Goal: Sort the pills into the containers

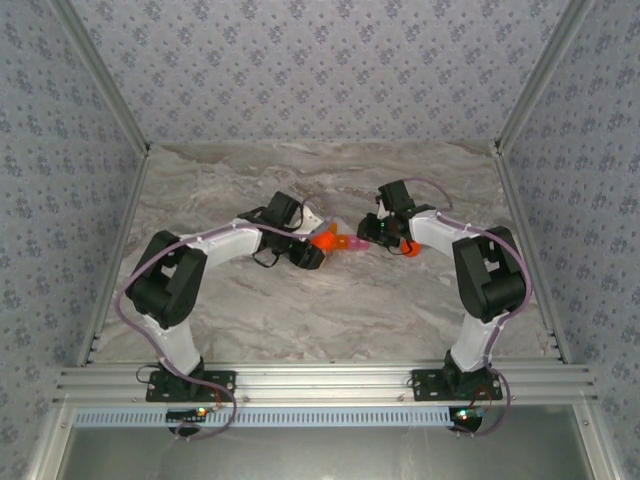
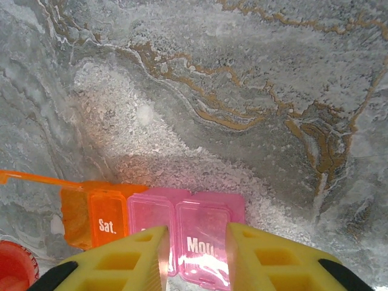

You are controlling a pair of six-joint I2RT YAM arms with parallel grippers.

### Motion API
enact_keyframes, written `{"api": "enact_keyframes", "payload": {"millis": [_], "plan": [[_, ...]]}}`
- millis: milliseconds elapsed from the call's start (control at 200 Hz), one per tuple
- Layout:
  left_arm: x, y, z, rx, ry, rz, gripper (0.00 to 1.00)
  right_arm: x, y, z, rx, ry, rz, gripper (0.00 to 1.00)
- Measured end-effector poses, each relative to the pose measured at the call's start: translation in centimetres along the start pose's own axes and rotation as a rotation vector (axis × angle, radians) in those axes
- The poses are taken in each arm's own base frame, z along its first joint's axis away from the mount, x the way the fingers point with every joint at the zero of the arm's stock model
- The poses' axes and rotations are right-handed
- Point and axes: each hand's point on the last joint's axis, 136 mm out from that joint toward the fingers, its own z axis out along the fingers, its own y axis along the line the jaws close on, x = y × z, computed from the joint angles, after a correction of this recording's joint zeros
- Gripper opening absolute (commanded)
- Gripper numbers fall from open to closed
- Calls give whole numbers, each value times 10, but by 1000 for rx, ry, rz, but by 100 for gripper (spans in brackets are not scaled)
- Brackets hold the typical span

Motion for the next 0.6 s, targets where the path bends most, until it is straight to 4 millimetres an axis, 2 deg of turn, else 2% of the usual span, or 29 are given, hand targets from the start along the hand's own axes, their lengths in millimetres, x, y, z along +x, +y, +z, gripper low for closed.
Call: {"api": "enact_keyframes", "payload": {"millis": [260,600], "plan": [[-4,4,3,-17,22,3,0,0,0,1,0,-1,0,32],[4,5,9,-33,79,-1,0,0,0,2,-1,-1,0,32]]}}
